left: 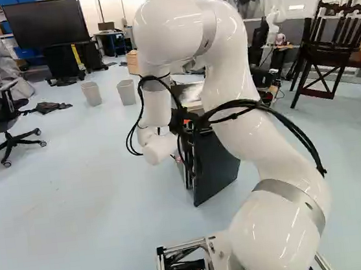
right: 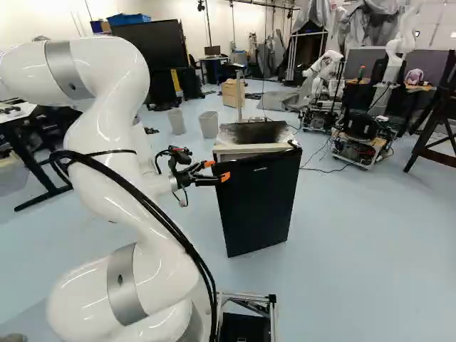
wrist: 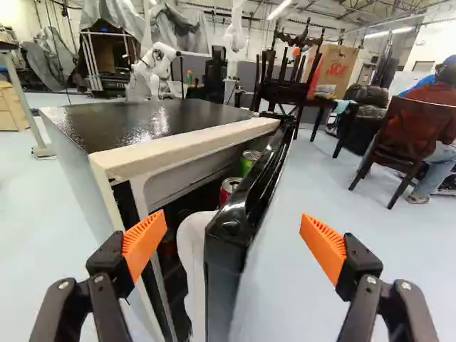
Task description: Grab a drink from the fridge
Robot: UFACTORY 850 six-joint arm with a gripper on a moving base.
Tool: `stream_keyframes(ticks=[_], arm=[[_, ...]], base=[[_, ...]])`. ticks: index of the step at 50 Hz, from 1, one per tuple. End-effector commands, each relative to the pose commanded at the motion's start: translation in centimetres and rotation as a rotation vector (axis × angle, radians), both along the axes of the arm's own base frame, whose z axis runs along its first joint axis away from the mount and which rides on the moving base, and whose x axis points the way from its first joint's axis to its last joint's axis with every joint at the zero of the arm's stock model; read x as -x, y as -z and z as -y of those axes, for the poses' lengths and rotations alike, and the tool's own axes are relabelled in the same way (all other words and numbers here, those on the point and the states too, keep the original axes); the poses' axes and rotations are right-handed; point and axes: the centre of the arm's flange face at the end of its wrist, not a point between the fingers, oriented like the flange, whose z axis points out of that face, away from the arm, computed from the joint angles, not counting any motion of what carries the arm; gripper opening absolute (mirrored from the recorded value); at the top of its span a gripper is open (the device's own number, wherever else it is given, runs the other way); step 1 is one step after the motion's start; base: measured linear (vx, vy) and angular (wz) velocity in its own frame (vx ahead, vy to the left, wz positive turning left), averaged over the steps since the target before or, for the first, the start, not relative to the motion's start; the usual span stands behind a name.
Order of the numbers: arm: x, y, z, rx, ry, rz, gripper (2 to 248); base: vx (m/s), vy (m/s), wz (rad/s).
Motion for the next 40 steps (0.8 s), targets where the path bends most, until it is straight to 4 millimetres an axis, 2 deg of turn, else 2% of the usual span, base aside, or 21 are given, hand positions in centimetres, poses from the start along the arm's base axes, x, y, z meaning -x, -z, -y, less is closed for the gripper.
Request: stream_keyframes(ticks=[40], arm=[[2.9, -0.5, 2.0, 0.055, 0.044, -0.010, 247]], base=[[0.000, 0.000, 0.000]])
